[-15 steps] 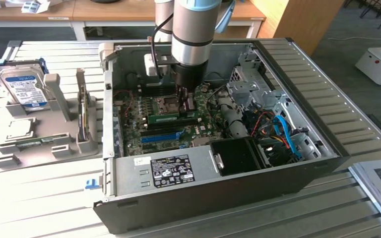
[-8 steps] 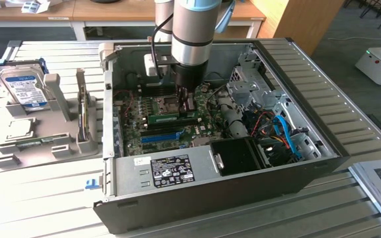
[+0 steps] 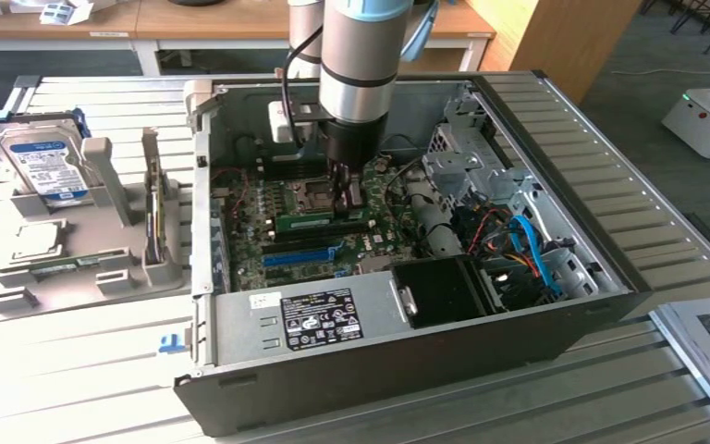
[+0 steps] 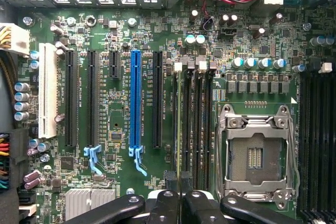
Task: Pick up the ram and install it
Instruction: 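Insert the ram into the slot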
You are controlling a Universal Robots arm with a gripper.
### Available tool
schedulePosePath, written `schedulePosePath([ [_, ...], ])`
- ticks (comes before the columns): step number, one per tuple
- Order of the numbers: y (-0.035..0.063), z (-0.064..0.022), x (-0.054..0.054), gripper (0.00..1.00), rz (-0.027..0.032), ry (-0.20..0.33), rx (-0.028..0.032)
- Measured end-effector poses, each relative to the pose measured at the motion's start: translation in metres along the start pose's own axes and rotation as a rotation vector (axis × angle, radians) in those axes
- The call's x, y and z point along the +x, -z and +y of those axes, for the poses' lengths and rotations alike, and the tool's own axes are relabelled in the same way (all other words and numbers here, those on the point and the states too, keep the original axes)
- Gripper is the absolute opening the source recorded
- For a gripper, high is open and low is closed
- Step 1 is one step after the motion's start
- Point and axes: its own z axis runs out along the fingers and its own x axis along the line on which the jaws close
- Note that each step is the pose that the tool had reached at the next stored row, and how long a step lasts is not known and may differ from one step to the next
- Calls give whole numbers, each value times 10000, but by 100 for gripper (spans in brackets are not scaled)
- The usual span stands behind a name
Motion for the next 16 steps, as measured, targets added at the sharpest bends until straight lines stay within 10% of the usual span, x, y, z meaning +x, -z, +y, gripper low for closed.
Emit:
schedulePosePath([
  [16, -30, 5, 0, 12, 1, 1, 0],
])
